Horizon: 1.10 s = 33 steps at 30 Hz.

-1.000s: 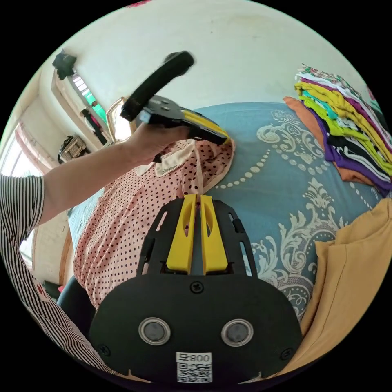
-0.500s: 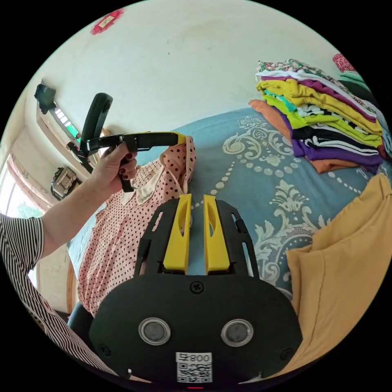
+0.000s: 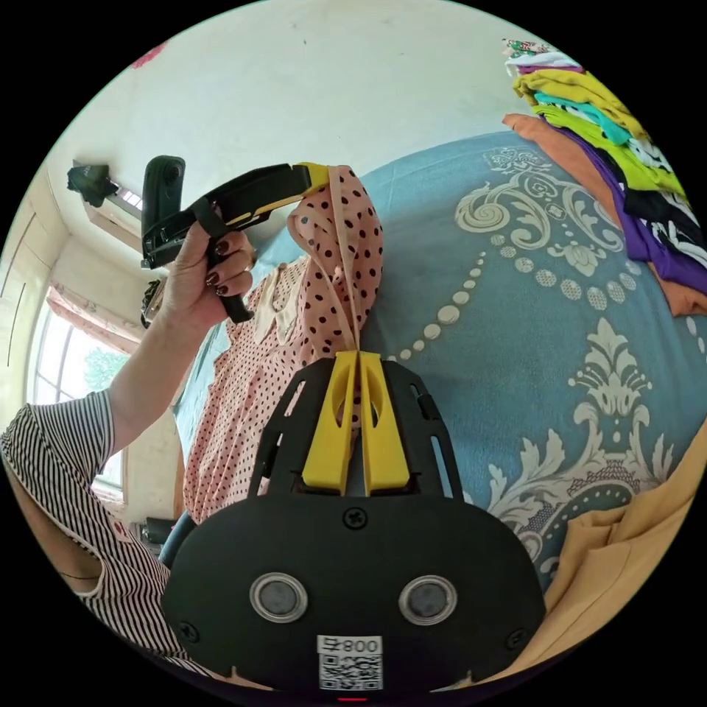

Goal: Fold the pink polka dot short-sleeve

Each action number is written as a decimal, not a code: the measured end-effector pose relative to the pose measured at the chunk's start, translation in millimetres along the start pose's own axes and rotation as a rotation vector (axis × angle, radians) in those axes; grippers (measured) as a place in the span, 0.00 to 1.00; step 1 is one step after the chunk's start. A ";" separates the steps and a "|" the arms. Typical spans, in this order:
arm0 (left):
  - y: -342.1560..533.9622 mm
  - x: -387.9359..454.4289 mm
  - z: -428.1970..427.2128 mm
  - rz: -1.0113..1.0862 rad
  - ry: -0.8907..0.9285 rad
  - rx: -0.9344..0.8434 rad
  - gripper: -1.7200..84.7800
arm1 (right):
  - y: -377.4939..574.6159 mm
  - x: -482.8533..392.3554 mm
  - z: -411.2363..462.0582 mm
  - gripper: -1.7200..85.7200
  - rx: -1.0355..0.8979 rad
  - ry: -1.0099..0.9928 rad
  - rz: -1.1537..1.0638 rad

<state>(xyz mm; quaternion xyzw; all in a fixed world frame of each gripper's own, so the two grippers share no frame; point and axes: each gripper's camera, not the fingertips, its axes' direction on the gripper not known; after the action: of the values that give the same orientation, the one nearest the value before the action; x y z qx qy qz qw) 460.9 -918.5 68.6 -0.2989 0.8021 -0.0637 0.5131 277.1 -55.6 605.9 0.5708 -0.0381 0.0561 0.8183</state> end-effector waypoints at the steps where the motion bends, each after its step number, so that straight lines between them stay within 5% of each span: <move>1: 1.5 -4.3 -0.5 -0.009 0.010 0.005 0.02 | 4.6 -1.9 -6.6 0.03 0.023 0.021 0.009; 12: 18.7 -28.1 10.6 -0.038 0.048 0.000 0.02 | 53.6 -67.9 -53.0 0.02 0.264 0.274 -0.035; 28: 69.9 -78.6 23.5 -0.097 -0.054 -0.173 0.03 | 33.9 -146.1 13.6 0.02 0.074 0.383 -0.231; 33: 87.8 -81.4 2.6 -0.119 0.000 -0.090 0.04 | 26.3 -148.6 19.1 0.02 0.035 0.373 -0.230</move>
<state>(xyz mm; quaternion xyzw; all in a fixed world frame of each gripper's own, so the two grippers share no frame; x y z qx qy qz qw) 450.8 -802.2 95.4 -0.3688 0.7849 -0.0580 0.4945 126.4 -71.7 618.2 0.5652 0.1801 0.0678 0.8022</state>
